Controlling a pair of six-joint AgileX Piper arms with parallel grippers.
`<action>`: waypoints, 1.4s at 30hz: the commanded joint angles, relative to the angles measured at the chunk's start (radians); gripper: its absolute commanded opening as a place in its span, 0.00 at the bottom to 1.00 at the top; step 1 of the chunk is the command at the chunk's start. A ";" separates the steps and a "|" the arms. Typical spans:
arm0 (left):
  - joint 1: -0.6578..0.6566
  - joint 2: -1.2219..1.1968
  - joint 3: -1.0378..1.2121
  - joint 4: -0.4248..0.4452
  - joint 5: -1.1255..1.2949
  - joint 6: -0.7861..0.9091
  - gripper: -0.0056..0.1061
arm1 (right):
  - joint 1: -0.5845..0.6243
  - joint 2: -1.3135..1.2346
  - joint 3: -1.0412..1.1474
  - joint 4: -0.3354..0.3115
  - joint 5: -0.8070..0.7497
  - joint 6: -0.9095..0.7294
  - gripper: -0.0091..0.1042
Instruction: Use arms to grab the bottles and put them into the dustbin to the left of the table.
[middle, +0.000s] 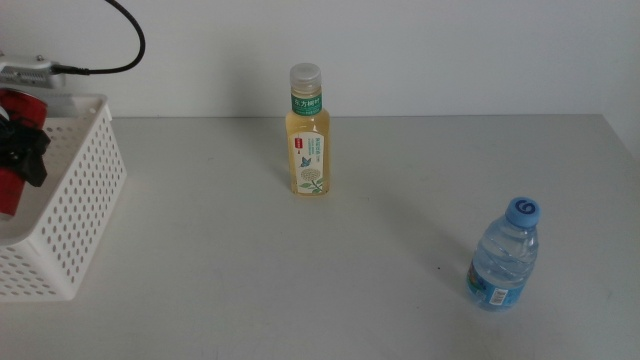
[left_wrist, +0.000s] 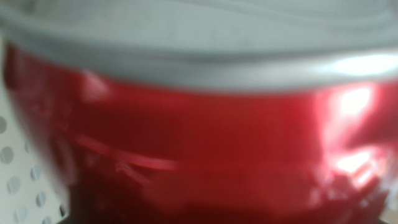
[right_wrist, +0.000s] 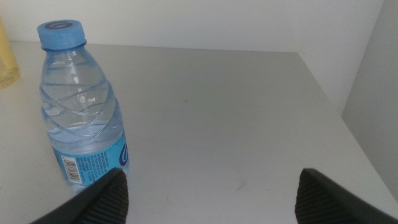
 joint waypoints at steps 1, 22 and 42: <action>0.002 -0.036 -0.043 -0.002 -0.055 -0.024 0.04 | -0.007 -0.022 -0.009 -0.012 -0.075 -0.009 0.91; 0.002 0.147 -0.042 0.090 -0.117 -0.142 0.12 | -0.007 -0.022 -0.009 -0.012 -0.075 -0.009 0.91; 0.001 0.104 -0.043 0.087 -0.084 -0.138 0.89 | -0.007 -0.022 -0.009 -0.012 -0.075 -0.009 0.91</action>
